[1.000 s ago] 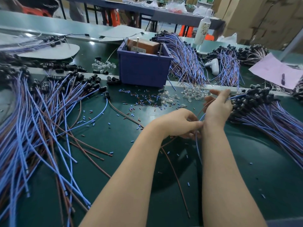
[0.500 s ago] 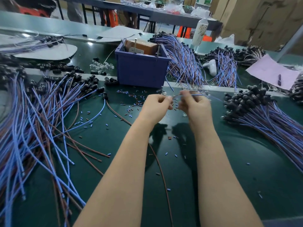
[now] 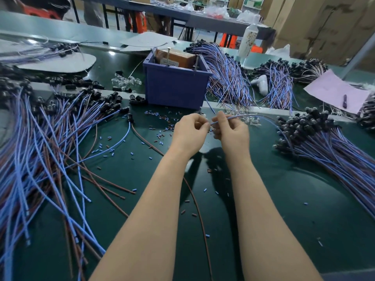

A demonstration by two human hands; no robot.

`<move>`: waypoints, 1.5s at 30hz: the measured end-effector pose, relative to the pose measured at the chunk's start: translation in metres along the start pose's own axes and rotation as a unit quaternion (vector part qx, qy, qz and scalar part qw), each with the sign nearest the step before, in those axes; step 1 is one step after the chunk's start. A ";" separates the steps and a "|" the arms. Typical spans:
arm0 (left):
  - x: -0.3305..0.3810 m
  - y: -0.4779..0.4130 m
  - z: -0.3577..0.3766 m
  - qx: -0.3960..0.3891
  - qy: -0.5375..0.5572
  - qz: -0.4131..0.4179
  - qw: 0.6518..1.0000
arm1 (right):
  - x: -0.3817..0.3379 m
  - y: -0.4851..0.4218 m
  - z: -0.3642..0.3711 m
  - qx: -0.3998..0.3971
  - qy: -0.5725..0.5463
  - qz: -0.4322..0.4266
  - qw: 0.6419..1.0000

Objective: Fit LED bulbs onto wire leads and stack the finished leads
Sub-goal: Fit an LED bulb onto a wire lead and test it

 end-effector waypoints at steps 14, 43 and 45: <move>-0.005 0.000 -0.005 0.018 0.060 -0.024 0.998 | 0.012 0.000 0.000 0.009 -0.111 0.077 0.991; 0.000 -0.001 -0.004 0.102 0.208 -0.024 0.972 | 0.012 0.020 0.034 -0.085 -0.170 0.224 0.956; -0.011 -0.004 -0.015 0.156 0.258 -0.061 0.951 | 0.001 0.020 0.031 -0.099 -0.009 0.111 0.989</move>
Point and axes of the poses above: each hand's wrist, its own y-axis away from the middle knuckle, its own z-axis out of the palm, x = y × z, the point moved 6 cm from there along -y, towards the middle knuckle, and after that the axes turned 2 degrees about x, right-handed, at the moved point
